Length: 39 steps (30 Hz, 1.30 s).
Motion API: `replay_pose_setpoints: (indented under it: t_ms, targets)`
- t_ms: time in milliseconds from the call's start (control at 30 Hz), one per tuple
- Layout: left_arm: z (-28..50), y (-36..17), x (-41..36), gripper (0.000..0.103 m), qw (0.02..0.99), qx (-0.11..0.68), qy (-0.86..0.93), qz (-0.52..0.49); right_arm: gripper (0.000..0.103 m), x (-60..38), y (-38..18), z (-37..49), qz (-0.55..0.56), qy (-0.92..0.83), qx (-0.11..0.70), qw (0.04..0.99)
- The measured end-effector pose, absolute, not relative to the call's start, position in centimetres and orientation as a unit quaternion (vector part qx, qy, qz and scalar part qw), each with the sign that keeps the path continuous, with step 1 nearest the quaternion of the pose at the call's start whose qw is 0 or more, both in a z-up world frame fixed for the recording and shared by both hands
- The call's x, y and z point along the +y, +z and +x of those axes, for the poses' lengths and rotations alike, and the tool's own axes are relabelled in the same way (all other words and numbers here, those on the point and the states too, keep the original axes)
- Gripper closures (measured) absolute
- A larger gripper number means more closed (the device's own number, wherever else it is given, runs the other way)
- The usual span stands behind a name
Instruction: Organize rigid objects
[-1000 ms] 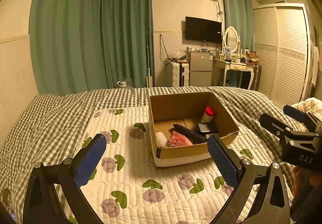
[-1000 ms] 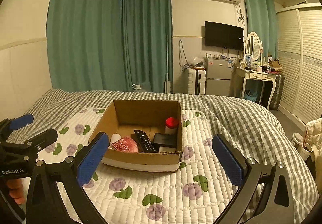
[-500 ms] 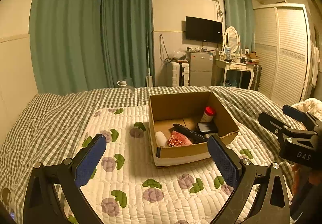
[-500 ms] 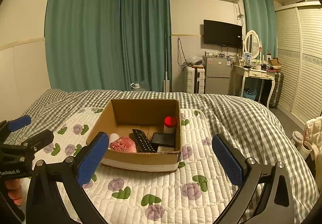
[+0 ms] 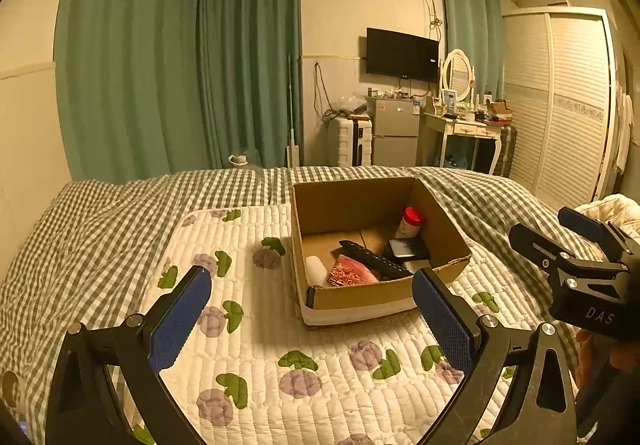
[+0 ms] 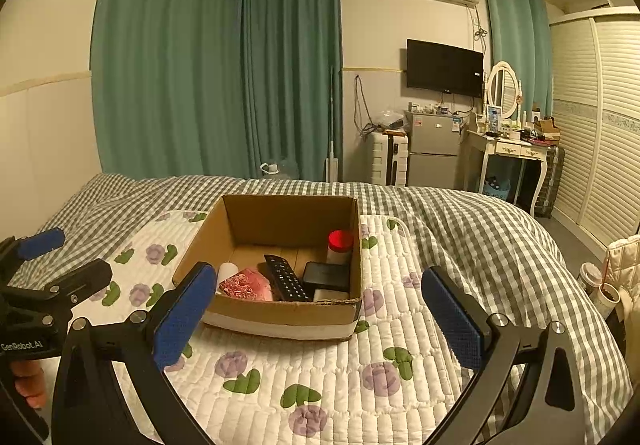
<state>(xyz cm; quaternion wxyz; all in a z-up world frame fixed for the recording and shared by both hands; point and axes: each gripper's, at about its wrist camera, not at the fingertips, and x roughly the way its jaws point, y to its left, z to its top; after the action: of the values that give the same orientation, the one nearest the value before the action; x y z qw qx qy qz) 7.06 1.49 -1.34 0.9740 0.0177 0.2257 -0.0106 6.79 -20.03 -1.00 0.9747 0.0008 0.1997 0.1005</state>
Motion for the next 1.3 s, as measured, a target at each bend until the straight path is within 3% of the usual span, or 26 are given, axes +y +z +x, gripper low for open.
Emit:
replay_pose_setpoints:
  t_ms: [1300]
  targets:
    - [6.95, -1.42, 1.78, 0.000, 0.975, 0.223, -0.005, 0.020, 0.000, -19.37, -1.11, 6.76, -0.019, 0.104, 0.209, 0.972]
